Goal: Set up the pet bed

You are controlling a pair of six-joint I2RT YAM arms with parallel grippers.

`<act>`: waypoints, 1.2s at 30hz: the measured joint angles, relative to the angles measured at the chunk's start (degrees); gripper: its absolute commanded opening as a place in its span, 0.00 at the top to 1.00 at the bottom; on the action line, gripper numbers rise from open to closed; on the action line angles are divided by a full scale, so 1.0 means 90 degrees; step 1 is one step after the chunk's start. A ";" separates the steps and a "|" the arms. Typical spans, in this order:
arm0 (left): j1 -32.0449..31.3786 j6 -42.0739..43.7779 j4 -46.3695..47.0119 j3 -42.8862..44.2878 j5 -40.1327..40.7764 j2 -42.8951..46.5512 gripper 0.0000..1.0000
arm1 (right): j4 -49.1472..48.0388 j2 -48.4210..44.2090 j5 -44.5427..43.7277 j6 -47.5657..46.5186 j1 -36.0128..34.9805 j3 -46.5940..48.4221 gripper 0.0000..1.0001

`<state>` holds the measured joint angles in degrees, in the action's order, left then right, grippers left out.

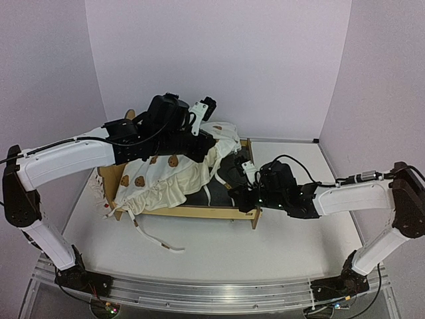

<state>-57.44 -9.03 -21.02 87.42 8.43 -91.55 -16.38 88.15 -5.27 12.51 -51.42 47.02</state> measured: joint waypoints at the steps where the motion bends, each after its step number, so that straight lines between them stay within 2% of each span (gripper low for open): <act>1: -0.0010 -0.0001 0.0000 0.0000 0.0001 0.0000 1.00 | 0.0024 0.0002 -0.0024 0.0001 0.0000 -0.0001 1.00; 5: -0.0029 -0.0007 0.0000 0.0000 0.0005 0.0000 1.00 | 0.0038 0.0069 -0.0108 0.0022 0.0000 -0.0001 0.99; 9: -0.0043 -0.0027 0.0000 0.0000 0.0007 0.0000 1.00 | 0.0175 0.0179 -0.0233 0.0049 0.0000 -0.0001 0.82; 12: -0.0043 -0.0030 0.0000 0.0000 0.0007 0.0000 1.00 | 0.0351 0.0181 -0.0269 0.0035 0.0000 0.0010 0.74; 21: -0.0048 -0.0030 0.0002 0.0000 0.0005 -0.0002 1.00 | 0.0652 -0.0378 0.0441 -0.0071 -0.0046 0.0025 0.73; 24: -0.0048 -0.0030 0.0002 0.0000 0.0005 -0.0002 1.00 | 0.0396 -0.0489 0.0709 -0.0078 -0.0202 0.0025 0.71; 28: -0.0050 -0.0030 -0.0002 0.0036 0.0005 -0.0013 1.00 | -0.0219 -0.0328 0.0816 -0.0037 -0.0390 0.0012 0.62; 36: -0.0048 -0.0047 -0.0016 0.0229 0.0002 -0.0087 1.00 | -0.1716 0.0852 0.0633 0.0075 -0.0447 0.0013 0.56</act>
<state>-57.87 -9.45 -21.16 89.48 8.45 -92.33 -31.82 95.82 0.42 13.19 -55.44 47.13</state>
